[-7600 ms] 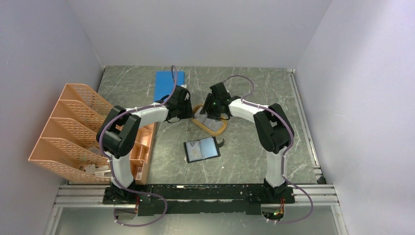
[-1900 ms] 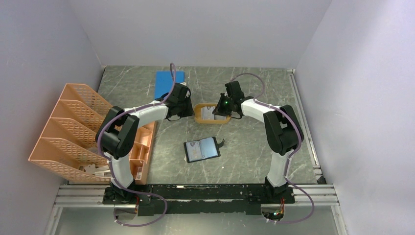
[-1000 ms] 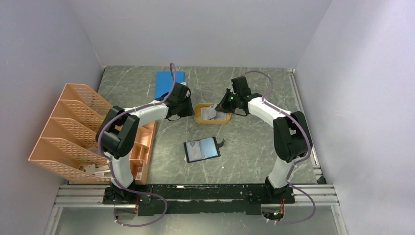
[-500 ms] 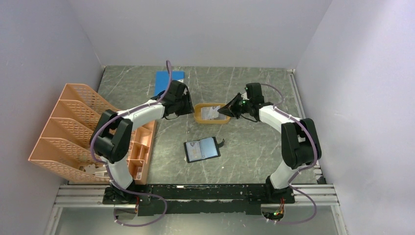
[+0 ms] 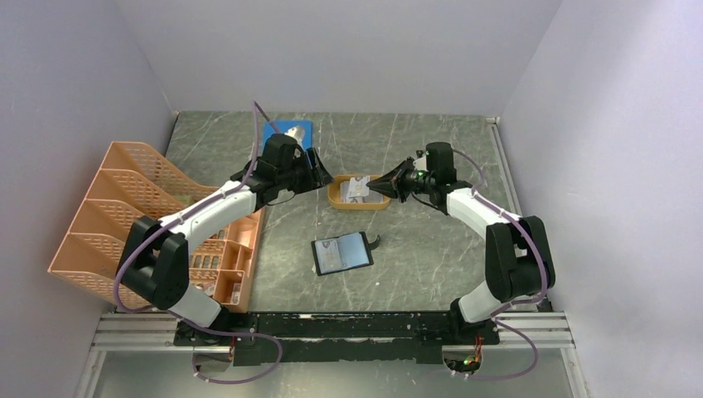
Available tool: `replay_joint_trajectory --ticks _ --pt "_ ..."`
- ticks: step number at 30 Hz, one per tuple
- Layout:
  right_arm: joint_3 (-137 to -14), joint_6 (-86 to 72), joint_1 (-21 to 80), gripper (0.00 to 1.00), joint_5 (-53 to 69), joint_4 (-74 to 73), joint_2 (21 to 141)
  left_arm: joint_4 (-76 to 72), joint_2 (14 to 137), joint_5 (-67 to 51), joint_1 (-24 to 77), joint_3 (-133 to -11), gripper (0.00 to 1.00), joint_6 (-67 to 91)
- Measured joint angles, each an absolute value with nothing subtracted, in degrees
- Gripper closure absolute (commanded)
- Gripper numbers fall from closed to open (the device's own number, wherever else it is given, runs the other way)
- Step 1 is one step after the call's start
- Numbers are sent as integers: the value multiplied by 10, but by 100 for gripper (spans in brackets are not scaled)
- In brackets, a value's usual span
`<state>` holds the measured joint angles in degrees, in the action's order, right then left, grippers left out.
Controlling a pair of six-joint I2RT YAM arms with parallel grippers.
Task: Put the credit cards into the card holder
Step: Pick up the credit card from the storage box.
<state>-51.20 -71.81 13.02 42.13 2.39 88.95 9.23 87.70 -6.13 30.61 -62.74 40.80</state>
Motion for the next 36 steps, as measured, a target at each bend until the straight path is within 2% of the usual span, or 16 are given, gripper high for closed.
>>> replay_joint_trajectory --ticks 5,12,22,26,36 --pt "-494 -727 129 100 441 65 878 45 862 -142 295 -575 42 445" --pt "-419 -789 128 100 492 228 856 -61 792 -238 263 -476 41 506" --pt "-398 -860 128 100 537 419 842 -254 761 -338 257 -425 41 594" --pt "-398 -871 128 100 542 445 842 -316 774 -366 257 -418 42 624" --pt "-398 -888 128 100 547 471 842 -353 786 -392 257 -418 49 635"
